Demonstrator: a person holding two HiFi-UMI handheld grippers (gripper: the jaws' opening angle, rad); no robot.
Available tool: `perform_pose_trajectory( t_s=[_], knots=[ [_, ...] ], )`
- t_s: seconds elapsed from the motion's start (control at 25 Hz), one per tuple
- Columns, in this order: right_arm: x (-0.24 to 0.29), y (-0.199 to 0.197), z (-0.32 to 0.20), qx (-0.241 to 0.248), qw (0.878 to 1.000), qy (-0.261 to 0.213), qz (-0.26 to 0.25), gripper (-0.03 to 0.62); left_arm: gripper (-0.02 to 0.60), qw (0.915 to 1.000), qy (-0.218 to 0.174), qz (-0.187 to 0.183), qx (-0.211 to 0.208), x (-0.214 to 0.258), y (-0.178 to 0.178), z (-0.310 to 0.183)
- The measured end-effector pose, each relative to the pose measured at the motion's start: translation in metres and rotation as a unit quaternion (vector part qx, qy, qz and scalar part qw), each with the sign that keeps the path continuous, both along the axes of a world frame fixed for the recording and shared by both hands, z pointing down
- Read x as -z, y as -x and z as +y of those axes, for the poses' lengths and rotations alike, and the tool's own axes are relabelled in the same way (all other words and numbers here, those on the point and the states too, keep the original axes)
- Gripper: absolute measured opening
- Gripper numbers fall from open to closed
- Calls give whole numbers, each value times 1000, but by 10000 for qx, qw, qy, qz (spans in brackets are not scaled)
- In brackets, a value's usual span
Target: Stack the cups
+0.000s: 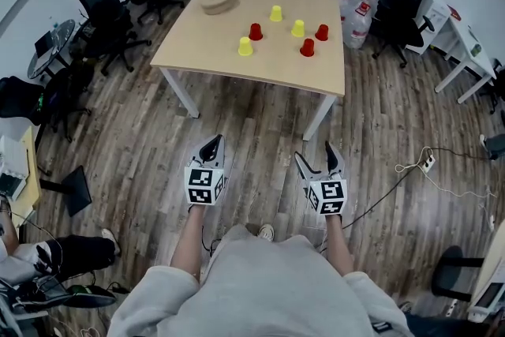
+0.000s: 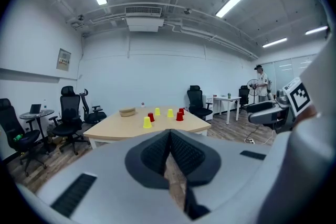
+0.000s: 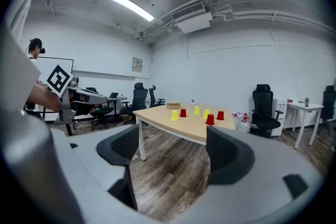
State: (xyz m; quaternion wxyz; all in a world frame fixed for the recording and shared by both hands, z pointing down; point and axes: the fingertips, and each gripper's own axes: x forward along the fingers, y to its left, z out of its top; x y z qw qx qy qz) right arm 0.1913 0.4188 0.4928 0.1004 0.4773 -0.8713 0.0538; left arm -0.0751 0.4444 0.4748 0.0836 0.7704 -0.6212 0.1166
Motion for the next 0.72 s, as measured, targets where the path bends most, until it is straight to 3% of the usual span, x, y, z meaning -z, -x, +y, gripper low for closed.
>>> perform_pose_trajectory(
  t_s=[0.28,0.72],
  knots=[
    [-16,-8,-19,97,9999,130,50,382,12,9997,216,3,60,-21,-15,-11],
    [-33,14,-80,139,9997,165,152,373,12,9997,236,86,63,-40,3,-73]
  ],
)
